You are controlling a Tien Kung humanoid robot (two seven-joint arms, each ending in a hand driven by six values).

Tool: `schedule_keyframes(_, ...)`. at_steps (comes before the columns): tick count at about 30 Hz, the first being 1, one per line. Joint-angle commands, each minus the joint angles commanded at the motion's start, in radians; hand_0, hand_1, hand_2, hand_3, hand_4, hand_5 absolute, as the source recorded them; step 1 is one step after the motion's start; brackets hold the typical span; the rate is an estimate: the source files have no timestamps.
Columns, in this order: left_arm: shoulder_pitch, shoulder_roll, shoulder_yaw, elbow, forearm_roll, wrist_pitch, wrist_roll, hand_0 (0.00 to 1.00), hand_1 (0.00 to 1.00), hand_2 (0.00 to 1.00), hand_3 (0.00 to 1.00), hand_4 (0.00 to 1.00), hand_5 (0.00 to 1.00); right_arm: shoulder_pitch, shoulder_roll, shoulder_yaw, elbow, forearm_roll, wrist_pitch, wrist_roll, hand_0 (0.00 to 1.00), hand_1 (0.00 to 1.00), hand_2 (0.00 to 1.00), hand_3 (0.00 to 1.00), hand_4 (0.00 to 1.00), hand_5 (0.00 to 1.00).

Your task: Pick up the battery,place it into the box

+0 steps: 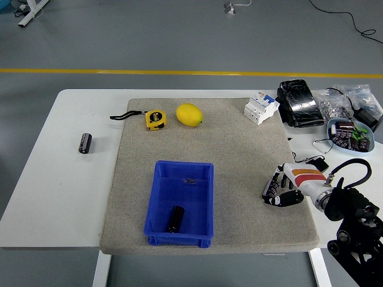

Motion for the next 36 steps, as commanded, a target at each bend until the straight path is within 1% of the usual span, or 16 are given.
schedule_keyframes(5, -0.003, 0.000, 0.003, 0.000, -0.003, 0.001, -0.001, 0.614, 0.551, 0.611, 0.616, 0.618, 0.666, 0.001, 0.001, 0.000, -0.001, -0.002, -0.008, 0.000, 0.259, 0.349, 0.419, 0.505, 0.990, 0.368)
schedule_keyframes(6, -0.004, 0.000, 0.002, 0.000, -0.003, 0.001, -0.001, 0.614, 0.551, 0.611, 0.616, 0.617, 0.664, 0.002, 0.000, 0.000, -0.001, -0.002, -0.009, 0.001, 0.236, 0.329, 0.395, 0.459, 0.976, 0.366)
schedule_keyframes(17, -0.007, 0.002, 0.004, 0.000, -0.005, 0.001, -0.002, 0.614, 0.548, 0.610, 0.616, 0.618, 0.666, 0.003, 0.002, 0.001, -0.001, -0.007, -0.006, -0.002, 0.233, 0.314, 0.390, 0.443, 0.968, 0.365)
schedule_keyframes(18, -0.008, 0.002, 0.004, 0.000, -0.005, 0.001, -0.002, 0.613, 0.550, 0.609, 0.617, 0.616, 0.665, 0.003, 0.001, 0.003, 0.001, -0.008, -0.008, -0.003, 0.202, 0.300, 0.387, 0.434, 0.959, 0.363)
schedule_keyframes(23, -0.009, 0.002, 0.003, 0.000, -0.003, 0.000, 0.000, 0.613, 0.550, 0.609, 0.617, 0.616, 0.665, 0.004, -0.004, 0.015, 0.015, -0.012, -0.011, -0.006, 0.202, 0.300, 0.387, 0.434, 0.959, 0.363)
schedule_keyframes(30, -0.011, 0.004, 0.004, 0.000, -0.003, 0.000, -0.002, 0.614, 0.550, 0.617, 0.616, 0.617, 0.666, 0.012, -0.014, 0.031, 0.059, -0.014, -0.008, -0.012, 0.191, 0.297, 0.379, 0.428, 0.939, 0.358)
schedule_keyframes(34, -0.013, 0.005, 0.006, 0.000, -0.005, 0.000, -0.003, 0.614, 0.550, 0.617, 0.616, 0.617, 0.666, 0.019, -0.019, 0.025, 0.111, -0.012, -0.002, -0.019, 0.191, 0.297, 0.379, 0.428, 0.939, 0.358)
schedule_keyframes(35, -0.013, 0.005, 0.006, 0.000, -0.005, 0.000, -0.003, 0.614, 0.550, 0.617, 0.616, 0.617, 0.666, 0.024, -0.020, 0.018, 0.134, -0.009, -0.001, -0.022, 0.191, 0.297, 0.379, 0.428, 0.939, 0.358)
schedule_keyframes(36, -0.013, 0.005, 0.005, 0.000, -0.004, 0.000, -0.003, 0.614, 0.551, 0.622, 0.616, 0.618, 0.665, 0.027, -0.020, 0.014, 0.148, -0.007, -0.001, -0.023, 0.194, 0.295, 0.377, 0.427, 0.926, 0.350)
